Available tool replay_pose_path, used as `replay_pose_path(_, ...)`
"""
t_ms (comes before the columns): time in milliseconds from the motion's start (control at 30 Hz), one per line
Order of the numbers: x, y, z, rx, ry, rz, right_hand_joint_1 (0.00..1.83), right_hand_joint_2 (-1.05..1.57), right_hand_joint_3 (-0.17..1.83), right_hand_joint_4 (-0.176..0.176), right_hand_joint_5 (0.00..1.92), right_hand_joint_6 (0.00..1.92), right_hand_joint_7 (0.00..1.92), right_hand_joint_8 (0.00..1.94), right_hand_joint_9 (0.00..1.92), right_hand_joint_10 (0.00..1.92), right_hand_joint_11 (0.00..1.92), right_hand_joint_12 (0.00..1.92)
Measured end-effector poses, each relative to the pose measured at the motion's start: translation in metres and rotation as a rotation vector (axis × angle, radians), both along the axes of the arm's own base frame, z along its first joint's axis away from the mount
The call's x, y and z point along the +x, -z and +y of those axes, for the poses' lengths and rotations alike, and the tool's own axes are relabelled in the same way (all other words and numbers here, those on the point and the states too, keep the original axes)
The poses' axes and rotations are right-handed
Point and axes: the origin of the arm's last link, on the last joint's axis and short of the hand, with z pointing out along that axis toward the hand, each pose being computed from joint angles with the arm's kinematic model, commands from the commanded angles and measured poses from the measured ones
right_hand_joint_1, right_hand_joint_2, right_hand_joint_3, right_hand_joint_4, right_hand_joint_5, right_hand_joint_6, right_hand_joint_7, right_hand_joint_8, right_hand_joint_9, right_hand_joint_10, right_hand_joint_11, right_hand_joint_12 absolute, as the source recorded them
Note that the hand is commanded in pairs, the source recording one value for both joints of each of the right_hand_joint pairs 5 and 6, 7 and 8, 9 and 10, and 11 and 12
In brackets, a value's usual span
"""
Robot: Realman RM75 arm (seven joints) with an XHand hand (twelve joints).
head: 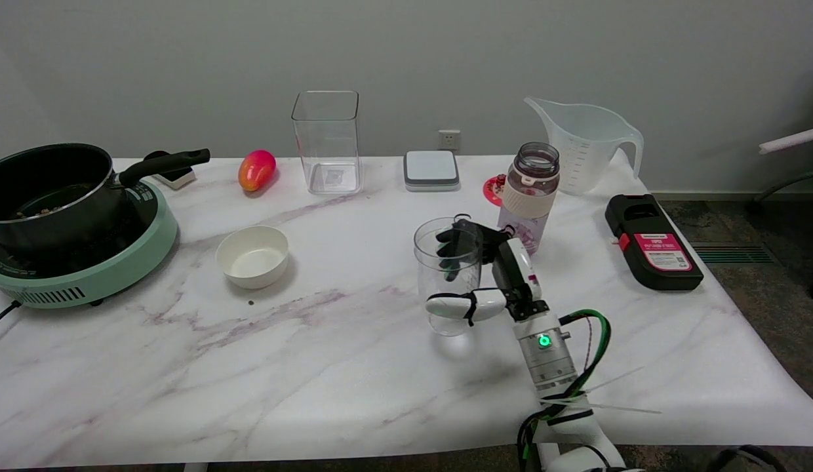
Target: Place the measuring cup onto the table.
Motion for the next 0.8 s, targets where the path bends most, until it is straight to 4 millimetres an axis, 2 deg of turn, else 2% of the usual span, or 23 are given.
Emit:
replay_pose_path(267, -0.010, 0.007, -0.015, 0.013, 0.019, -0.033, 1.16, 1.57, 0.25, 0.000, 1.72, 1.72, 1.73, 1.73, 1.67, 1.67, 1.50, 1.50)
replay_pose_path(800, -0.014, 0.000, -0.031, -0.009, 0.032, 0.018, 1.20, 1.47, 0.33, 0.000, 1.67, 1.67, 1.69, 1.69, 1.62, 1.62, 1.45, 1.45)
